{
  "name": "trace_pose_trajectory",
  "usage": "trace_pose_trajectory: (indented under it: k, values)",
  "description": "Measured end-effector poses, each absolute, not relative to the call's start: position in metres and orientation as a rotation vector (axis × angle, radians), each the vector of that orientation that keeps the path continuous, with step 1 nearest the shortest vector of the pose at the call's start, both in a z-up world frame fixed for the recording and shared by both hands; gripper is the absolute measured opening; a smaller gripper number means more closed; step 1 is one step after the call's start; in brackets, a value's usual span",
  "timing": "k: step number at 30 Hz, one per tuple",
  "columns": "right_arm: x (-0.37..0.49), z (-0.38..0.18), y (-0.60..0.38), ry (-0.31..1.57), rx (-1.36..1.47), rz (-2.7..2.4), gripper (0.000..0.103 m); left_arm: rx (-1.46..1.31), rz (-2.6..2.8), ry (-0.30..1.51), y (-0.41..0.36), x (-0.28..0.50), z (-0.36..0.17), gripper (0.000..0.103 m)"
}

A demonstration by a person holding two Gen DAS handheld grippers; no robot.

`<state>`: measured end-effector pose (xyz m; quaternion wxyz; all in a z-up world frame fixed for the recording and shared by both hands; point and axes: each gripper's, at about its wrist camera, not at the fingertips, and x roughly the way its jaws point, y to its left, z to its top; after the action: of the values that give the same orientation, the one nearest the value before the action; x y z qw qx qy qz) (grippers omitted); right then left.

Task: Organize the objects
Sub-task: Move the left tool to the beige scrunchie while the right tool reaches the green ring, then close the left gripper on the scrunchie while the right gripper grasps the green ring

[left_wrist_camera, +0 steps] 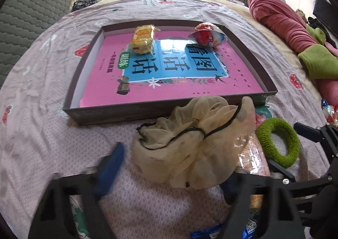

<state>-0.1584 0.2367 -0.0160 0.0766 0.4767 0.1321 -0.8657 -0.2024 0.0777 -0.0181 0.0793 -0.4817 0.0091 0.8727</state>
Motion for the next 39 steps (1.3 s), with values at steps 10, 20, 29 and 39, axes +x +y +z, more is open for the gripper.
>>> trace_pose_trajectory:
  k: [10,20,29,39]
  values:
    - [-0.157,-0.006,0.245,0.299,1.387,-2.590,0.039,-1.427,2.531,-0.134,0.068,-0.202,-0.021,0.020]
    - [-0.146,0.023,0.268,0.140,1.310,-2.592,0.016,-1.397,2.547,-0.187,0.058,-0.194,-0.005,0.020]
    - [-0.131,0.040,0.277,0.049,1.254,-2.591,0.016,-1.365,2.551,-0.200,0.055,-0.180,0.011,0.020]
    - [-0.098,0.075,0.267,0.064,1.139,-2.607,0.016,-1.307,2.595,-0.197,0.049,-0.154,0.044,0.020]
